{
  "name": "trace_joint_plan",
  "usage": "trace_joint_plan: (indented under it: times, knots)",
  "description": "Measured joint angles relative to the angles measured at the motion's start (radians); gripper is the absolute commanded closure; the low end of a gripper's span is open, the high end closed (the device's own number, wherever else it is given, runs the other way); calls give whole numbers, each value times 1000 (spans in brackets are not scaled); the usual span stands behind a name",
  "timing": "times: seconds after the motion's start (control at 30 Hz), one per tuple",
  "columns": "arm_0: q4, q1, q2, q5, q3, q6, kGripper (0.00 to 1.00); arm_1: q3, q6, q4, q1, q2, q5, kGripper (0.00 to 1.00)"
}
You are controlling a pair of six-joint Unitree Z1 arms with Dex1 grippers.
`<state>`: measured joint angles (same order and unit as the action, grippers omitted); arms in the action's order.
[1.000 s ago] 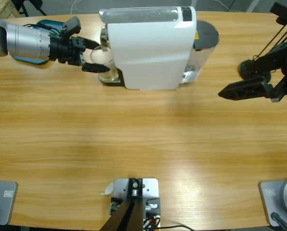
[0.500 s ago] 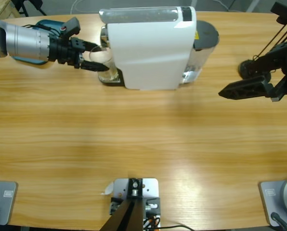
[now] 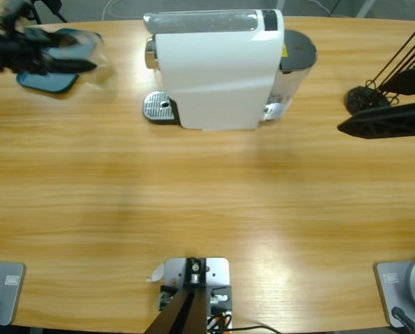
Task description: Pour coffee
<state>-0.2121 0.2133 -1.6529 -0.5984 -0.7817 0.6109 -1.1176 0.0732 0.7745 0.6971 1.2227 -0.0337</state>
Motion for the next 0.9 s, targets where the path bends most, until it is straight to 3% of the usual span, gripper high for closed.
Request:
trace_joint_plan:
  times: [0.27, 0.5, 0.9]
  knots:
    - [-72, -116, 1, 300, -38, -187, 1000, 24, 1, 1, 0, -34, 0, 0]
    - [-270, -162, -191, 368, -96, -293, 1000, 35, 1, 4, -1, -34, 0, 0]
    - [-291, -169, -348, 430, -175, -348, 1000, 56, 1, -22, -1, -24, 3, 0]
